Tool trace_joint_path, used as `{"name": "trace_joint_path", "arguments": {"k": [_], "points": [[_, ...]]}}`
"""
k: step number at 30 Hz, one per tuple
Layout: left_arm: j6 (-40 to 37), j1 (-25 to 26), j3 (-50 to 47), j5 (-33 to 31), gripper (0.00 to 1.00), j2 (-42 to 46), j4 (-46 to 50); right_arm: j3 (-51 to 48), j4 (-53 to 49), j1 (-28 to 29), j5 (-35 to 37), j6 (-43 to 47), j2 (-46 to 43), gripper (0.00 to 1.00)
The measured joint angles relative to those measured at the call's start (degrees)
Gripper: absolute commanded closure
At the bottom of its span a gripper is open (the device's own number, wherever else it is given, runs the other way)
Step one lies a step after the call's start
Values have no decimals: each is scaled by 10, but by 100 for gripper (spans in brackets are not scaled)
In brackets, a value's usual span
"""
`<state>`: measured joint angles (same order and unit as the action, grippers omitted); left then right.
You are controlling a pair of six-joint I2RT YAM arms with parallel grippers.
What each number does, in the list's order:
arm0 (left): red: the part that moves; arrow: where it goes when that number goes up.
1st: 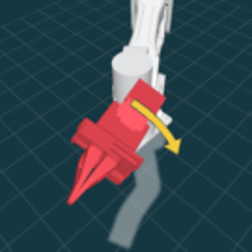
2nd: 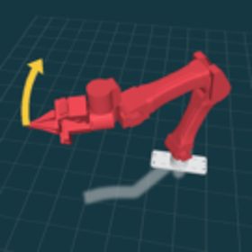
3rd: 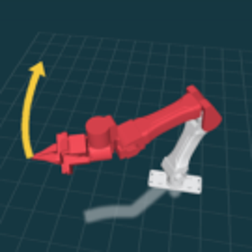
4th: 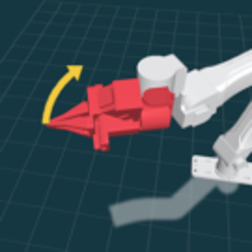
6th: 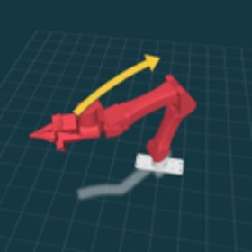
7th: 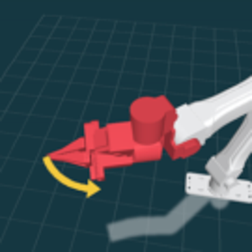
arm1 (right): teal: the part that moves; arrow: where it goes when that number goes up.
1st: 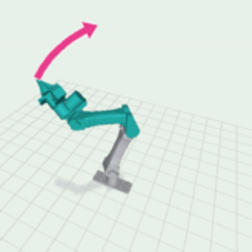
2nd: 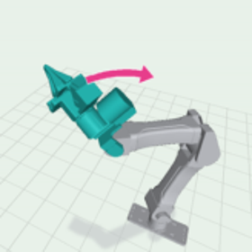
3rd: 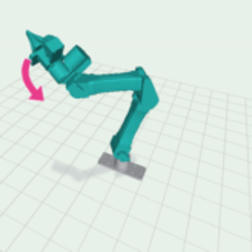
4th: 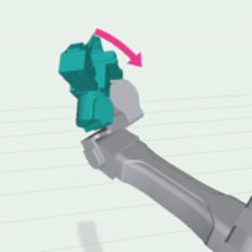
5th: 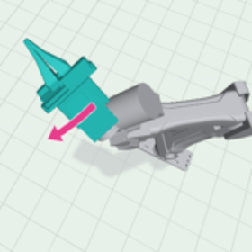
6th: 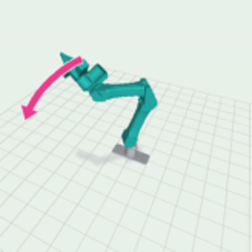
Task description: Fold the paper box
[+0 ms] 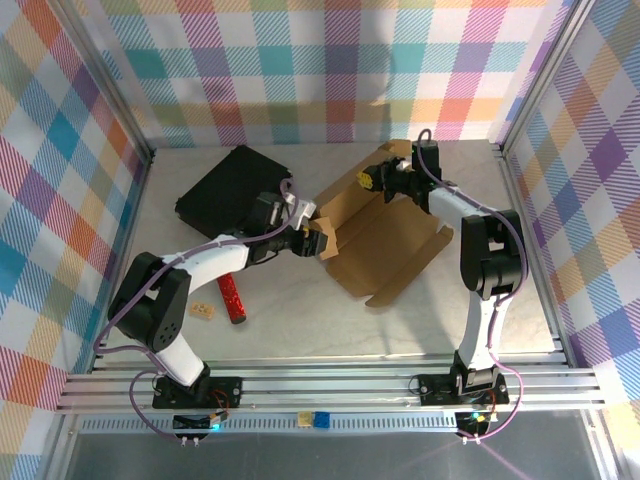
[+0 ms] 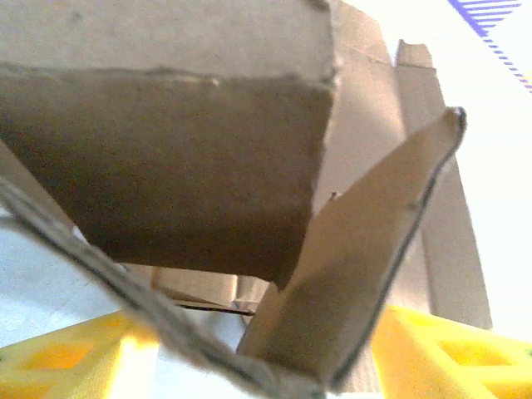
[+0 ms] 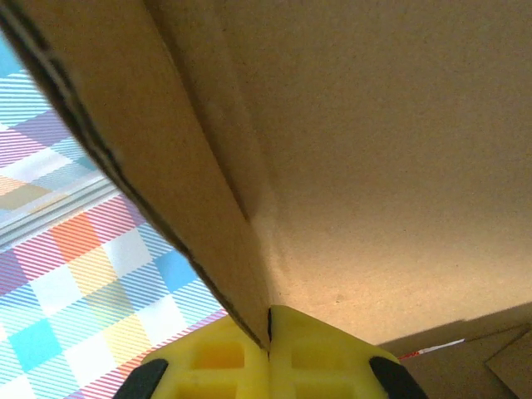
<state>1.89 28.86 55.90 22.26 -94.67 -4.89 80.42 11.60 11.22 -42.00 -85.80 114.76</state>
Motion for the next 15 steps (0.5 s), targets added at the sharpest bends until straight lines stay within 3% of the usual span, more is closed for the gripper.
{"name": "trace_joint_path", "arguments": {"k": [15], "points": [[48,46,0,-139,33,-15,-20,-144,158,0,27,-50,-61,100]]}}
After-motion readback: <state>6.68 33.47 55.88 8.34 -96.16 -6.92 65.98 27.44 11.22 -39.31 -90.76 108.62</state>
